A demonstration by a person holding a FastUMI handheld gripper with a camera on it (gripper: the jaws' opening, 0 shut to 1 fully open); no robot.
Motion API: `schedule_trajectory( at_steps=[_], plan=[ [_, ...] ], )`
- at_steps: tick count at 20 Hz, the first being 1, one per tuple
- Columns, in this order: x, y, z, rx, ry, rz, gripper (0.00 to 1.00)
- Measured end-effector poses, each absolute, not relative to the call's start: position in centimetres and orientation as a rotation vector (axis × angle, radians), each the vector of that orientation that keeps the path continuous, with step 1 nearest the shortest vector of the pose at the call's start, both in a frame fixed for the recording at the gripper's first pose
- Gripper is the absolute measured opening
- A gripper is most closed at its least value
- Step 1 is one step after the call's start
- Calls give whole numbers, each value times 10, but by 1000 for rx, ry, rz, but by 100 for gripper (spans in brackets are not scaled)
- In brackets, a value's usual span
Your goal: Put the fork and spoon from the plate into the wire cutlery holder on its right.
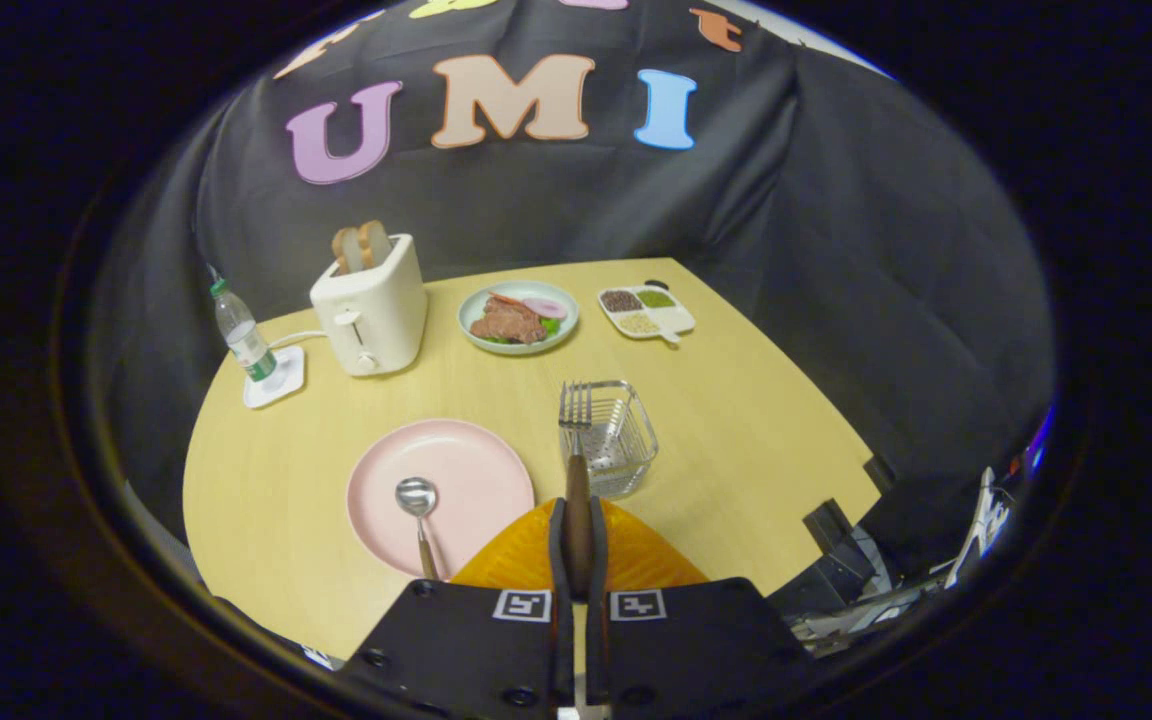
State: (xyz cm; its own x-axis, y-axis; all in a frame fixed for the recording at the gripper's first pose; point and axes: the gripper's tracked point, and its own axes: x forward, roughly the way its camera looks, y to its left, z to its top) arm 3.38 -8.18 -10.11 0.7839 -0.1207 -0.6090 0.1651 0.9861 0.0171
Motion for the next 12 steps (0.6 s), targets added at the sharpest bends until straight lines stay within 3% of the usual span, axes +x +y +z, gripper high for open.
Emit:
schedule_trajectory(
  at_steps=[12],
  plan=[
    [77,-107,-130,76,894,-116,8]
  ],
)
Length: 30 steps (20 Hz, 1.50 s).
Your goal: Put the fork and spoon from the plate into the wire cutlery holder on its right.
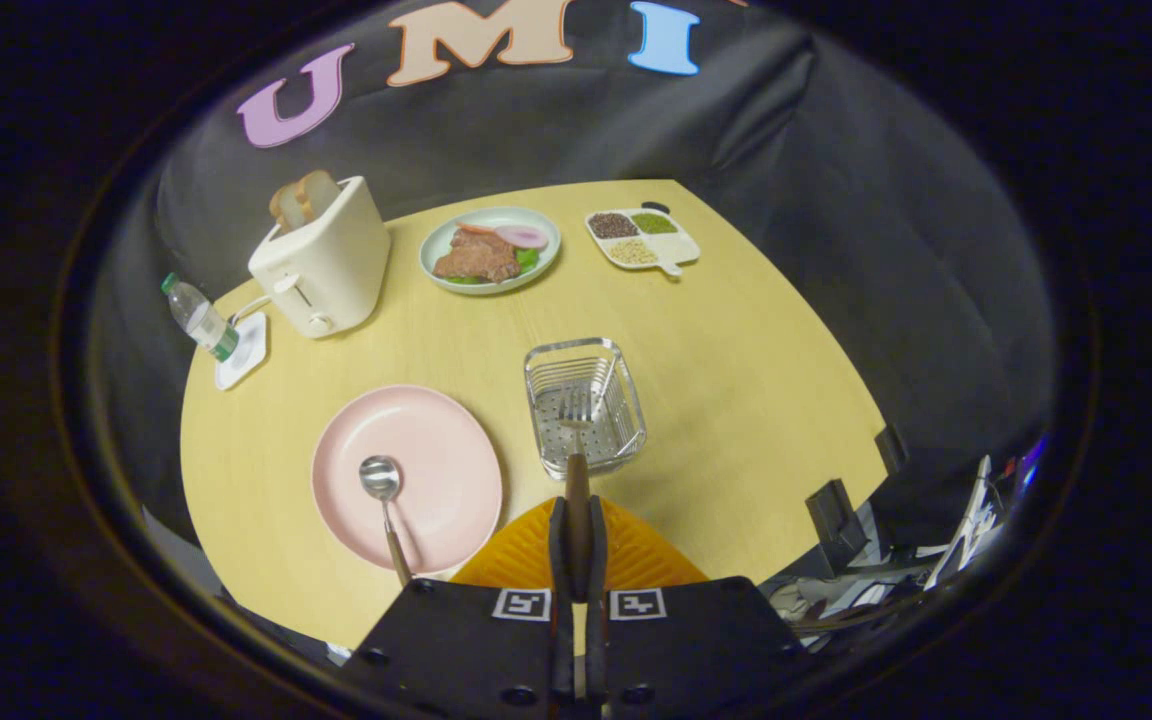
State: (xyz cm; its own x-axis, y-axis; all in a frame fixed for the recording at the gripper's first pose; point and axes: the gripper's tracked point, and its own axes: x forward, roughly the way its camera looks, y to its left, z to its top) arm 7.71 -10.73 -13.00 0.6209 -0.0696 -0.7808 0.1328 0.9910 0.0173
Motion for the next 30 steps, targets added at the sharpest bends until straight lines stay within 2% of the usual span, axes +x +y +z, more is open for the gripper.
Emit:
schedule_trajectory(
  at_steps=[5,9,17,30],
  plan=[
    [88,-112,-142,54,957,-86,8],
    [93,-114,-143,12,971,-58,14],
    [84,-120,-121,-6,932,-66,99],
    [50,-76,-65,-124,782,-23,100]
  ],
)
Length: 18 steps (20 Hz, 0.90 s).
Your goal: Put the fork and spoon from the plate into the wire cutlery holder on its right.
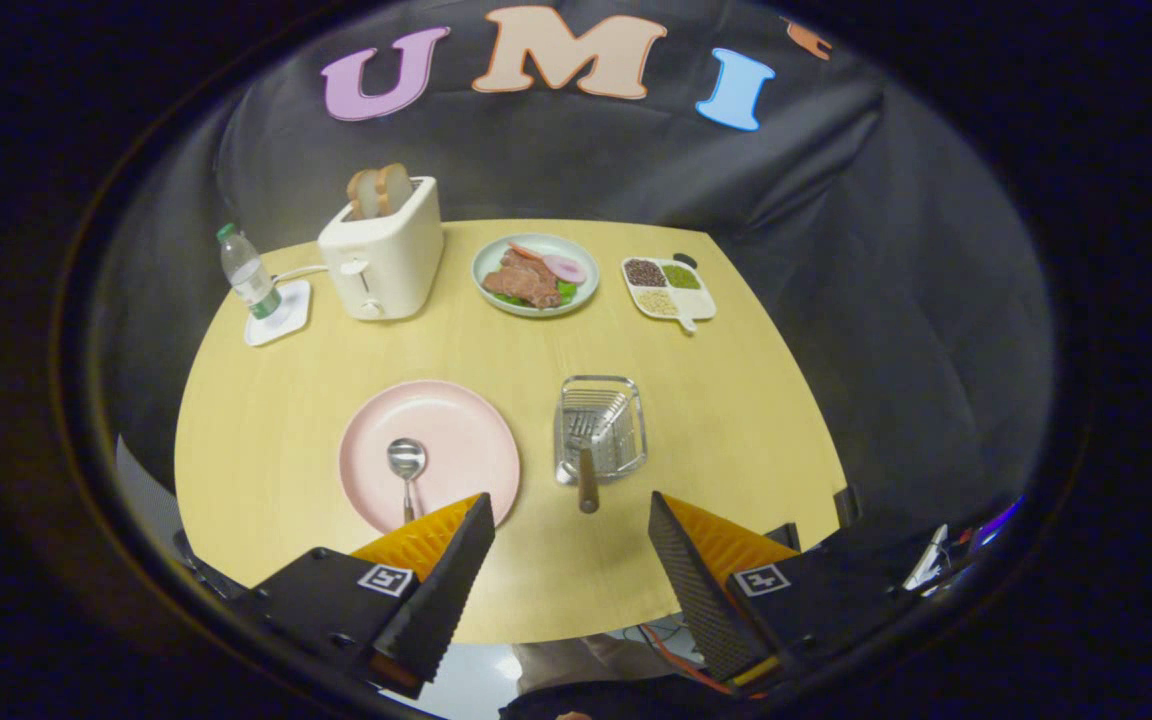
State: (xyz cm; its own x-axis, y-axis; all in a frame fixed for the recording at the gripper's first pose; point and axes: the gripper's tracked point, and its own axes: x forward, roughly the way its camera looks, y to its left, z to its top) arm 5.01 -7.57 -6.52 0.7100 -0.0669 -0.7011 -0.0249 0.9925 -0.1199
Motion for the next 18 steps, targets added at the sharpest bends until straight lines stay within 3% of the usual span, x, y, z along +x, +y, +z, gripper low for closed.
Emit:
schedule_trajectory(
  at_steps=[9,18],
  plan=[
    [24,-15,-84,-186,675,87,100],
    [35,19,-139,-158,537,81,99]
  ],
)
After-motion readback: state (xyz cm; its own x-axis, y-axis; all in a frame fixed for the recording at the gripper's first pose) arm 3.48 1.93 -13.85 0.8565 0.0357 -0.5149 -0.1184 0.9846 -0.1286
